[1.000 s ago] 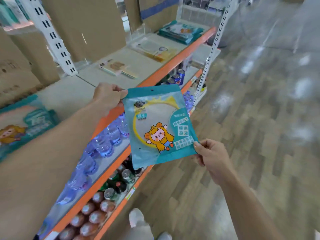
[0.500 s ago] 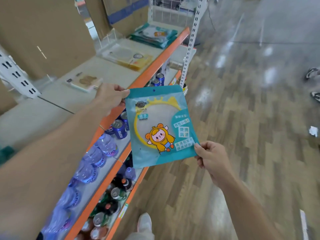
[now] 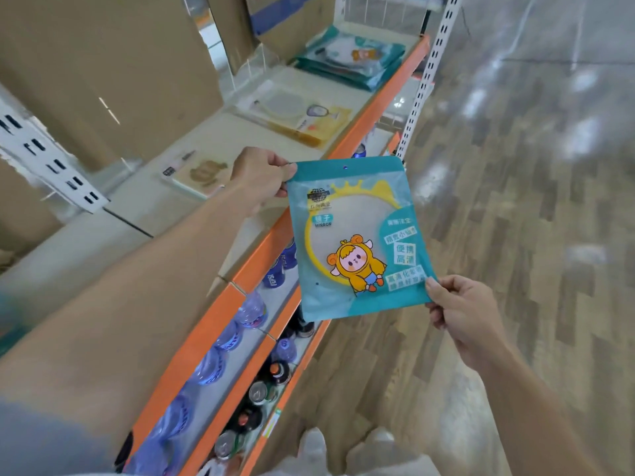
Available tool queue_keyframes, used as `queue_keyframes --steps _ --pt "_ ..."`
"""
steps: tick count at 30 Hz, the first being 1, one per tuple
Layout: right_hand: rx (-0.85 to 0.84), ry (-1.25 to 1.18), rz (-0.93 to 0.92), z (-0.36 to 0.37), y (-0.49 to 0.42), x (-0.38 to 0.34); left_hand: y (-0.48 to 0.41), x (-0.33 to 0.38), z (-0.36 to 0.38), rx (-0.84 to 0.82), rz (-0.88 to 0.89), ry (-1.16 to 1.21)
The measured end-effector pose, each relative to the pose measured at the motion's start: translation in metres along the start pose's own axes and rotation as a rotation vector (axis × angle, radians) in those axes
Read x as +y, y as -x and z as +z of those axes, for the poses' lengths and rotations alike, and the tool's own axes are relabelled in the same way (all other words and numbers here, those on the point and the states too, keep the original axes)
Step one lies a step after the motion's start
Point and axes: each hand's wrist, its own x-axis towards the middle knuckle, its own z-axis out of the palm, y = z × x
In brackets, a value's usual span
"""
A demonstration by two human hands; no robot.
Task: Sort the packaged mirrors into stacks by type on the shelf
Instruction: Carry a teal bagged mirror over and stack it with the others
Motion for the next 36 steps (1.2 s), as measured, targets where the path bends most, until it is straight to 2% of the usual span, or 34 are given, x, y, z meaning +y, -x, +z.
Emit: queue_keyframes --steps 12,23,36 --pt "-0.080 0.035 -0.039 -0.014 -0.091 -0.042 -0.062 0.036 0.033 0.052 -0.014 0.001" --pt "-0.187 0.052 -0.061 -0.056 -0.193 -0.100 -0.116 0.080 0.091 0.188 -0.060 0.073" --pt "-0.272 0.071 -0.072 -0.037 -0.303 -0.156 -0.206 0.103 0.108 0.267 -0.126 0.115"
